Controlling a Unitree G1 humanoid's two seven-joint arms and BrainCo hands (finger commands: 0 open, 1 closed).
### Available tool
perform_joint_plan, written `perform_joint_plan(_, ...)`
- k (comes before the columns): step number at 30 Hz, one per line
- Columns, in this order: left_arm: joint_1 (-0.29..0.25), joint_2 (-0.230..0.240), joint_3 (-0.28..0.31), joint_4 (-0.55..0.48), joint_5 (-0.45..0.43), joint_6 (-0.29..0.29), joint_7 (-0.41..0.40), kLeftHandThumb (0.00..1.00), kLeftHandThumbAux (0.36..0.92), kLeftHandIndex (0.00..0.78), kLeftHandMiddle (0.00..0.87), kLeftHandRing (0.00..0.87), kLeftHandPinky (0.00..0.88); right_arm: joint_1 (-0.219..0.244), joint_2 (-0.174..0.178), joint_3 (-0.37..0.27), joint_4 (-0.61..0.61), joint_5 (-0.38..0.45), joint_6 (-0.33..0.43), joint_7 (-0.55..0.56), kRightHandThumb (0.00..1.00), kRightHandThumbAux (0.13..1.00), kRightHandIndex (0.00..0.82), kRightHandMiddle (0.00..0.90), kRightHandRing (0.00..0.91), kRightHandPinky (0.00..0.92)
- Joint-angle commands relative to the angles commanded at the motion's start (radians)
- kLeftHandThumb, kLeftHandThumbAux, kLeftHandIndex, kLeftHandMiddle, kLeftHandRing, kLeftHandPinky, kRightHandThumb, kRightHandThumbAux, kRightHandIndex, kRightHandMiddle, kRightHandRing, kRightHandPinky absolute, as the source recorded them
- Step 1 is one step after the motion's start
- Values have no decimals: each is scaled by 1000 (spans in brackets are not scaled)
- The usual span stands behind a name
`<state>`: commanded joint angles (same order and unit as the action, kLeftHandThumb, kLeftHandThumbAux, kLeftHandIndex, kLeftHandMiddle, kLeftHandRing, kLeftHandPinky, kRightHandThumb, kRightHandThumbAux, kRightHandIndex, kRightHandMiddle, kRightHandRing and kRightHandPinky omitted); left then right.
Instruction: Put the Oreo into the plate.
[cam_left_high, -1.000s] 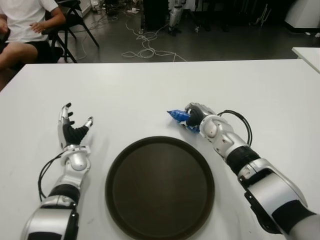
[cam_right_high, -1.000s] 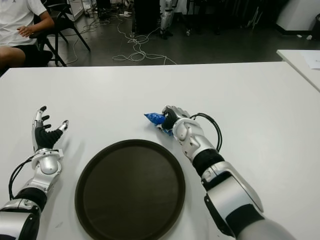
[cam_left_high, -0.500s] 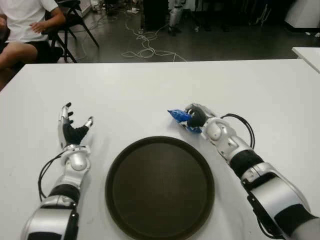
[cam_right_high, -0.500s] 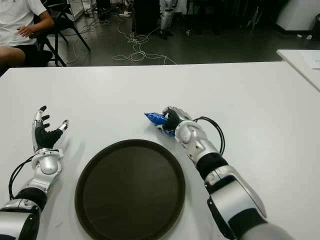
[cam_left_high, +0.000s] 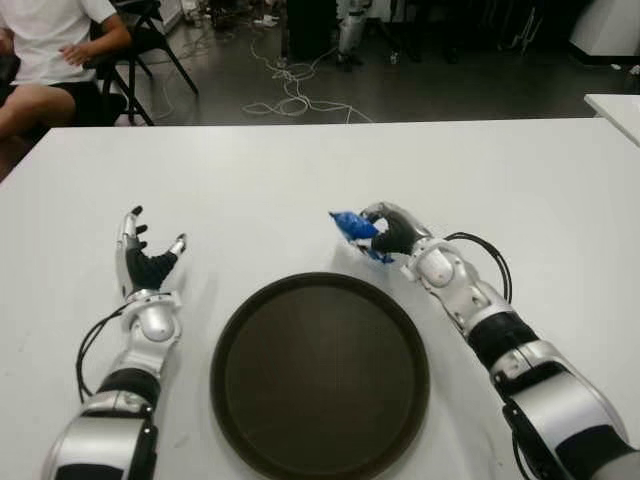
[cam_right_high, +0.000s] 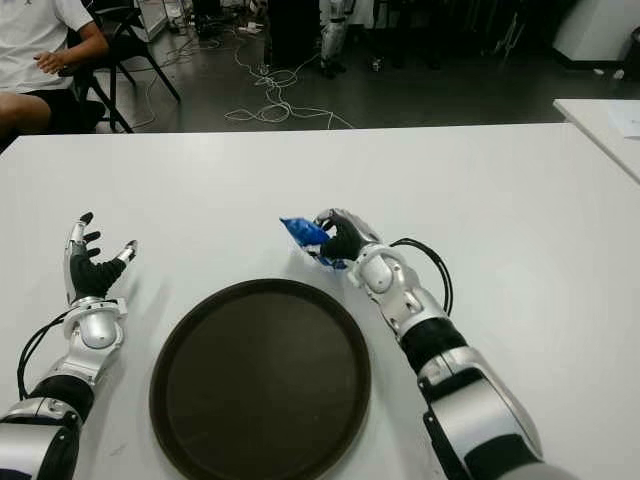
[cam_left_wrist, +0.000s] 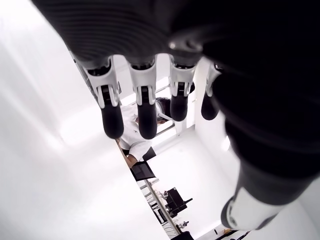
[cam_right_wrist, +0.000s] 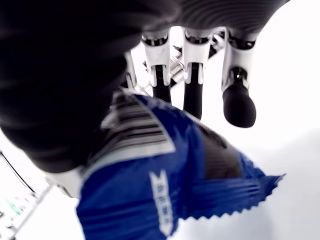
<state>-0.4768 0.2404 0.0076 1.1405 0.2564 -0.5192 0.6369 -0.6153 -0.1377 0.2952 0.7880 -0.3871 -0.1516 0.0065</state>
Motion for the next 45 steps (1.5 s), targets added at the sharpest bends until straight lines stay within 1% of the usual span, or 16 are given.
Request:
perform_joint_plan(6,-2,0,0,3,3,1,3,230,771,106,115,167,280,22,0,-21,-55,19,3,1,693,730,437,788,791,784)
perform_joint_plan(12,-3,-2,3,5,2,2,2,238,777,111,117,147,219,51,-1,-41,-125,34,19,13,692,729,437,792,796,791)
perform_joint_plan(16,-3,-1,4,6,0,1,-1,243,775,112,113,141,220,71,2,-55,-178,51,41,32,691,729,437,796,799,795)
perform_joint_plan(22,-3,0,5,7,0,-5,-4,272,779,116,111,140,222,94,7,-72,-246,88,70,71,691,730,437,798,798,792)
perform_joint_plan(26,-2,-2,9,11,-5,-13,-8,272,781,115,110,143,227,110,8,-87,-280,129,52,111,692,729,437,802,803,797)
perform_joint_plan(28,-2,-2,9,12,-6,-14,-8,267,780,114,114,150,244,116,9,-93,-294,147,48,131,692,729,437,806,806,800)
perform_joint_plan(34,-3,-3,10,12,-5,-11,-9,254,775,109,118,148,219,135,12,-111,-335,200,57,184,693,729,437,801,800,788)
perform_joint_plan(38,-3,-3,11,10,-6,-10,-10,274,780,117,115,146,225,144,13,-119,-362,233,70,222,692,728,437,805,807,799)
perform_joint_plan(45,-2,-3,12,9,-8,-8,-12,268,780,115,111,138,203,151,13,-125,-379,264,81,260,692,728,437,817,818,807)
